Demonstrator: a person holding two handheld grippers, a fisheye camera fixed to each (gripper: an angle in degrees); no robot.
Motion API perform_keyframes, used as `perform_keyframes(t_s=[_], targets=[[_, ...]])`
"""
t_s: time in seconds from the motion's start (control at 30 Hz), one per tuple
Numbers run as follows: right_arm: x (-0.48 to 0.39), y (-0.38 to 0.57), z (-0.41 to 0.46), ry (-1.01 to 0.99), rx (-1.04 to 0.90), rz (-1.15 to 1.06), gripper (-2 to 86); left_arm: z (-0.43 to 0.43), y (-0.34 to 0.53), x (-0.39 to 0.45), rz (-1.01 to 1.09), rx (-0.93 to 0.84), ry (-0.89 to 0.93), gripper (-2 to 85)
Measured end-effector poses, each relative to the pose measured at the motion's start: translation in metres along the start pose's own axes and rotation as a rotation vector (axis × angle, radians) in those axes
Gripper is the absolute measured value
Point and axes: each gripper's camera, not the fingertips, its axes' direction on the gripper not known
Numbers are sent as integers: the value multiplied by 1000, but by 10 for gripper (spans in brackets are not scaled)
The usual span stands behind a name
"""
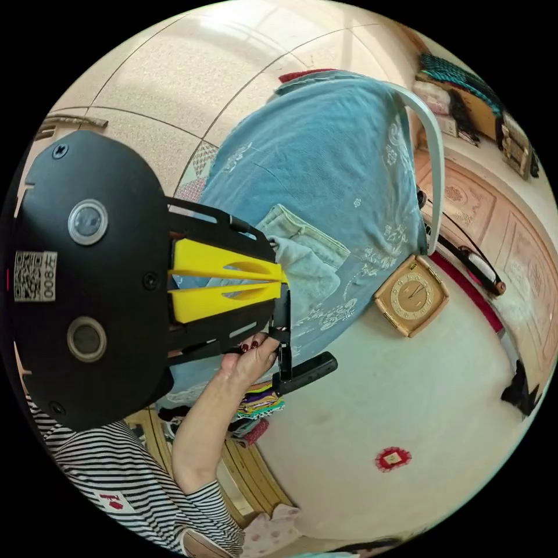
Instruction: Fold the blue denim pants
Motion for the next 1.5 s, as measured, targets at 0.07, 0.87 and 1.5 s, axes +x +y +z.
perform_keyframes(t_s=[0.07, 0.87, 1.5], targets=[[-6, -3, -4, 10, 19, -30, 1, 14, -10, 13, 64, -55, -25, 3], [33, -30, -42, 106, 207, -57, 1, 40, 9, 22, 8, -134, -147, 1], [157, 159, -126, 65, 409, 340, 0, 61, 20, 52, 63, -182, -244, 2]])
